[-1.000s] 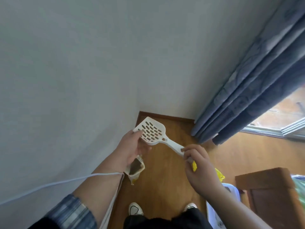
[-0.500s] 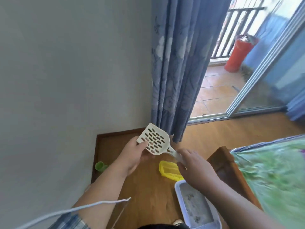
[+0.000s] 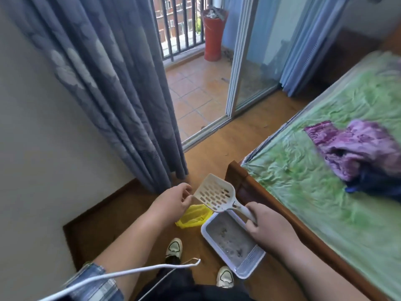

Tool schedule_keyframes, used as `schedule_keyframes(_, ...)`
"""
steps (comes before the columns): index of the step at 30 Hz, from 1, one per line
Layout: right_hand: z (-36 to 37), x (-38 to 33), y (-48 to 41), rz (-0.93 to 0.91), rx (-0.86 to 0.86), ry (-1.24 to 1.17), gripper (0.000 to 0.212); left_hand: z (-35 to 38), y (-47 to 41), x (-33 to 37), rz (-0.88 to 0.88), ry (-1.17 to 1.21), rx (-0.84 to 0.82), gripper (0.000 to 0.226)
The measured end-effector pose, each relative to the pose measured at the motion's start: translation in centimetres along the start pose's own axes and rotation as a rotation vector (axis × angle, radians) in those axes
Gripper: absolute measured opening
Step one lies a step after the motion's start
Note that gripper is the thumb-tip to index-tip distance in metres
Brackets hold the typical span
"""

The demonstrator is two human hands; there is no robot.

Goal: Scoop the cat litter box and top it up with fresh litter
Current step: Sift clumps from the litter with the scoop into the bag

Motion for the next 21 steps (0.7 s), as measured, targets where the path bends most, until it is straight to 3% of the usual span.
schedule_keyframes(6,2.8,5.8,2.7,0.395,0.022,-0.085,0.013,4.7,-6.2,3.2,0.246,-0.315,-0.219,0.046)
schedule_keyframes(12,10.8,7.4,5.4,0.775,0.001,-0.296,0.006,9.6,-10.0,3.0,0.512,-0.632,-0.437,0.047)
schedule_keyframes(21,26.4,13.2,3.2,0.959,-0.097,-0.456,0.011,22.5,-13.3,-3.9,0.481,-0.699,-0.552,0.049)
Point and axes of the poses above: each hand's wrist, its own y-axis away from the middle knuckle, its own z-axis out of the palm, x = y × z, the point moved 10 cm from there along -y, towards the middle knuckle
